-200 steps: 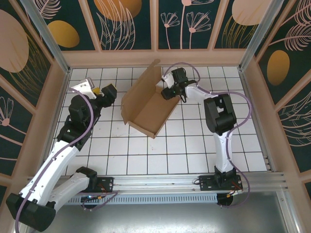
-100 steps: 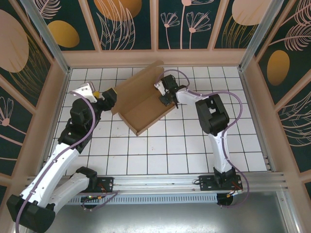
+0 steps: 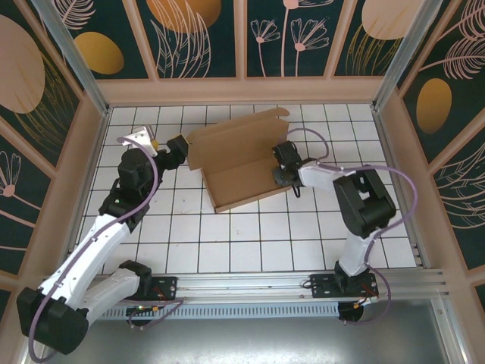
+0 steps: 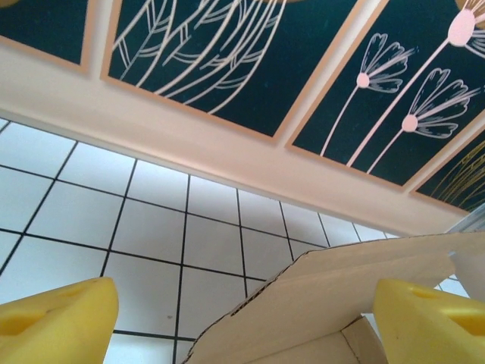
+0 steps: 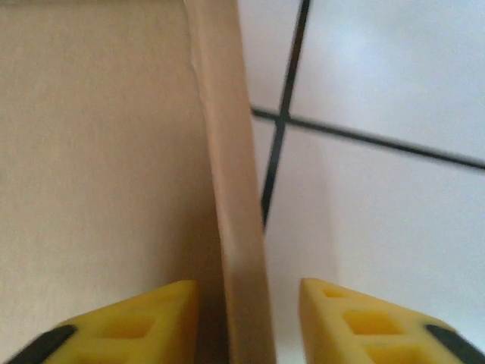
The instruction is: Fold the paper box
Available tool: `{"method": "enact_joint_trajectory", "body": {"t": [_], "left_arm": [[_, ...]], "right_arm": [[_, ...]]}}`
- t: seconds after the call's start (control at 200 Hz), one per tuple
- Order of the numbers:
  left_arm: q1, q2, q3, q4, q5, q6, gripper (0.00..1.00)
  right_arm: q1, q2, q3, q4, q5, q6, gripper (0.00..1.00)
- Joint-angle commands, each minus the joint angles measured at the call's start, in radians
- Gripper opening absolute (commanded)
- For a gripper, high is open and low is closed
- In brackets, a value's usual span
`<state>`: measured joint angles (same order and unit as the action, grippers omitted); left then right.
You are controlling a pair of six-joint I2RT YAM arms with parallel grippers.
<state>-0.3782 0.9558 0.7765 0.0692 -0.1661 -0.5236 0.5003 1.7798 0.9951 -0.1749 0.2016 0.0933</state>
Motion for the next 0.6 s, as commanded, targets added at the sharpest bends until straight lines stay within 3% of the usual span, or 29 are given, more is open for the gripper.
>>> {"method": "enact_joint_trajectory", "body": {"t": [0.0, 0.065, 0.13, 0.28, 0.335, 0.415, 0.48, 0.596], "left_arm": [[-0.004, 0.039, -0.014, 0.085, 0.027, 0.013, 0.86], [-0.002, 0.065, -0.011, 0.077, 0.013, 0.013, 0.81], [-0.002, 0.062, -0.014, 0.089, 0.022, 0.05, 0.79], [-0.002, 0.001, -0.086, 0.223, 0.171, 0.221, 0.8], [0.003, -0.026, -0.14, 0.316, 0.187, 0.28, 0.82], [0.014, -0.057, -0.184, 0.412, 0.229, 0.323, 0.85], [0.026, -0.041, -0.183, 0.414, 0.245, 0.348, 0.87], [0.082, 0.013, -0.237, 0.455, 0.266, 0.392, 0.87]], "right_arm": [[-0.006, -0.123, -0.098, 0.167, -0.045, 0.149, 0.61], [0.0, -0.209, -0.157, 0.251, -0.064, 0.151, 0.8], [0.01, -0.323, -0.218, 0.336, -0.069, 0.135, 0.85], [-0.019, -0.539, -0.28, 0.483, -0.164, 0.001, 0.8], [-0.036, -0.559, -0.286, 0.547, -0.258, -0.121, 0.74], [-0.039, -0.564, -0.277, 0.624, -0.344, -0.328, 0.74], [-0.064, -0.539, -0.216, 0.608, -0.384, -0.383, 0.72], [-0.145, -0.515, -0.217, 0.692, -0.598, -0.477, 0.75]]}}
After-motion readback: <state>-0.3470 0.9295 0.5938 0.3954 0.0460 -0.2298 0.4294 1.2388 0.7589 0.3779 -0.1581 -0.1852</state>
